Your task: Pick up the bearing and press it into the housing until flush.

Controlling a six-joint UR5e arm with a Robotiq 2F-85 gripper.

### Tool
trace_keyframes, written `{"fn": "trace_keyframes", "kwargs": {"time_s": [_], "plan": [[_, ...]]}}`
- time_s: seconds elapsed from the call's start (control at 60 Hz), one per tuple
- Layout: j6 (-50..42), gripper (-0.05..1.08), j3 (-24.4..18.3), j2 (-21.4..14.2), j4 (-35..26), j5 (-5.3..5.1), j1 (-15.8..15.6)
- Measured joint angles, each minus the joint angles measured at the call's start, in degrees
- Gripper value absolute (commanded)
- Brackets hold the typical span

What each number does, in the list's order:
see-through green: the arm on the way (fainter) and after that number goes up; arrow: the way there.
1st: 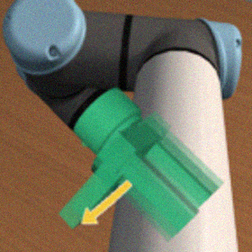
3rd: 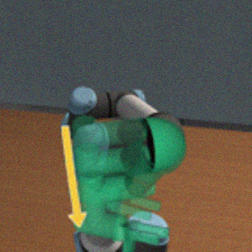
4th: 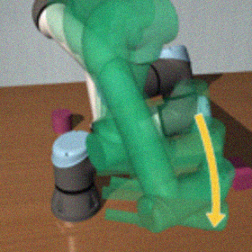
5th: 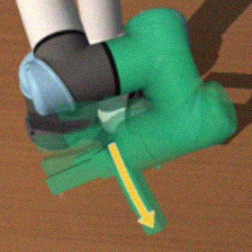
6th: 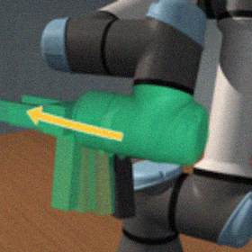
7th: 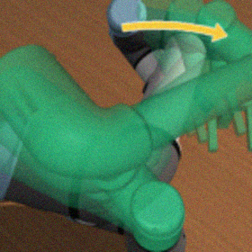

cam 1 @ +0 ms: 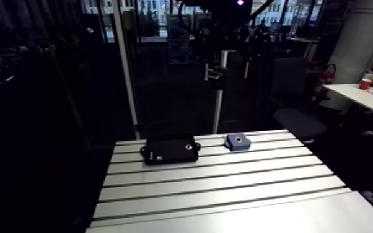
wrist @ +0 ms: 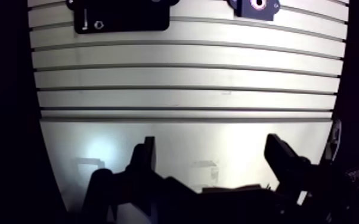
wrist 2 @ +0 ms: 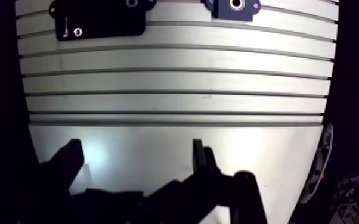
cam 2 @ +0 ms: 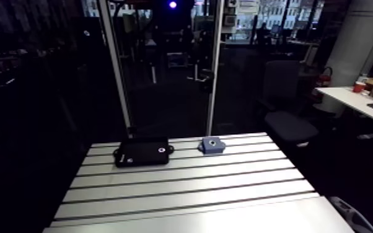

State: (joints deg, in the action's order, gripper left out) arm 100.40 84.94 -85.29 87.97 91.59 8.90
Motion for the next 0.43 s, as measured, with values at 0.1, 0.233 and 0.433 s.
{"fn": "trace_keyframes", "kwargs": {"time_s": [0.1, 0.233, 0.433], "plan": [[0.01, 0.0, -0.2, 0.14, 0.02, 0.1, 0.03], [0.02, 0.0, -0.35, 0.37, 0.07, 0.16, 0.05], [0.15, 0.0, -0.31, 0.65, 0.12, 0.14, 0.02]]}}
